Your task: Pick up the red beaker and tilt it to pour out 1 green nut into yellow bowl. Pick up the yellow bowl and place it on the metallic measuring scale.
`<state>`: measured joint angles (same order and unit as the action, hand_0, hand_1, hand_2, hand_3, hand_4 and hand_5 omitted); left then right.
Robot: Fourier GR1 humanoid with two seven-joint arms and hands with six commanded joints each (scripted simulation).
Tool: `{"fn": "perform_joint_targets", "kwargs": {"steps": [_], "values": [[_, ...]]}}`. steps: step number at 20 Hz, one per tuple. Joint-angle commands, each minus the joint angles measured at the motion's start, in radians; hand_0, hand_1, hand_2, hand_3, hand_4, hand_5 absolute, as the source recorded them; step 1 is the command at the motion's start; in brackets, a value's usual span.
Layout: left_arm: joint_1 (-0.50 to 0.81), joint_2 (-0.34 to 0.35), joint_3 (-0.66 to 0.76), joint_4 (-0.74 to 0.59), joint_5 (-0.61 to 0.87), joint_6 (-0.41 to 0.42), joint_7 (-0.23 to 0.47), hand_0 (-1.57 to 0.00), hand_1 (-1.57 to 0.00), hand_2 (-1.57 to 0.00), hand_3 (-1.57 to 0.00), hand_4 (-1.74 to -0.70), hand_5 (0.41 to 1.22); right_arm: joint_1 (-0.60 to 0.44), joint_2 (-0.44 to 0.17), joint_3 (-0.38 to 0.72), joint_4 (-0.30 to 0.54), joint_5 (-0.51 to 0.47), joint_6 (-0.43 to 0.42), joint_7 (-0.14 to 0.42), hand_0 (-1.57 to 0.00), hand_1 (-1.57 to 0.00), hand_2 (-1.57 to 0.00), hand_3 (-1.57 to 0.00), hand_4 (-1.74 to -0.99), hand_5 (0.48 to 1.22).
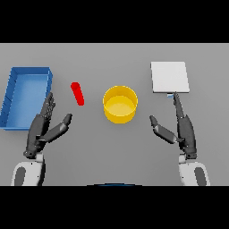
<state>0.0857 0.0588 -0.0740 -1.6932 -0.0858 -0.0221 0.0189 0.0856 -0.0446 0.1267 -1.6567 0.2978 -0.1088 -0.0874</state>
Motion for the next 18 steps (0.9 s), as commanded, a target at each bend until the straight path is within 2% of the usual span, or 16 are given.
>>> {"fn": "perform_joint_targets", "kwargs": {"steps": [1, 6, 7, 11, 13, 15, 18], "values": [[-0.001, 0.003, -0.005, -0.005, -0.005, -0.001, 0.019, 0.0, 0.0, 0.0, 0.0, -1.16, 0.599, -0.007, 0.001, 0.006, -0.003, 0.012, -0.002, 0.019, 0.0, 0.0, 0.0, 0.0, -1.159, 0.59], [-0.003, 0.009, -0.03, 0.0, -0.047, 0.001, 0.042, 0.0, 0.0, 0.0, 0.0, -1.16, 0.602, -0.002, 0.01, 0.008, -0.023, -0.01, 0.012, 0.027, 0.0, 0.0, 0.0, 0.0, -1.199, 0.603], [-0.005, 0.008, -0.035, 0.02, -0.057, -0.001, 0.016, 0.0, 0.0, 0.0, 0.0, -1.16, 0.604, 0.013, 0.015, 0.014, -0.03, -0.02, 0.022, 0.016, 0.0, 0.0, 0.0, 0.0, -1.212, 0.607], [-0.129, -0.006, -0.016, 0.162, -0.075, 0.017, 0.0, 0.0, 0.0, 0.0, 0.0, -1.22, 0.622, 0.014, -0.007, 0.003, -0.036, -0.019, 0.027, 0.012, 0.0, 0.0, 0.0, 0.0, -1.246, 0.627], [-0.175, -0.011, -0.013, 0.224, -0.099, 0.035, -0.017, 0.0, 0.0, 0.0, 0.0, -1.23, 0.629, 0.016, 0.008, 0.012, -0.027, -0.029, 0.034, -0.011, 0.0, 0.0, 0.0, 0.0, -1.26, 0.633], [-0.219, -0.011, 0.0, 0.3, -0.102, 0.038, -0.034, 0.0, 0.0, 0.0, 0.0, -1.24, 0.641, 0.005, 0.005, 0.0, -0.029, -0.043, 0.036, 0.006, 0.0, 0.0, 0.0, 0.0, -1.273, 0.632], [-0.298, -0.016, 0.022, 0.389, -0.101, 0.048, -0.059, 0.0, 0.0, 0.0, 0.0, -1.26, 0.668, 0.005, 0.002, 0.0, -0.031, -0.04, 0.035, 0.002, 0.0, 0.0, 0.0, 0.0, -1.278, 0.634]]}}
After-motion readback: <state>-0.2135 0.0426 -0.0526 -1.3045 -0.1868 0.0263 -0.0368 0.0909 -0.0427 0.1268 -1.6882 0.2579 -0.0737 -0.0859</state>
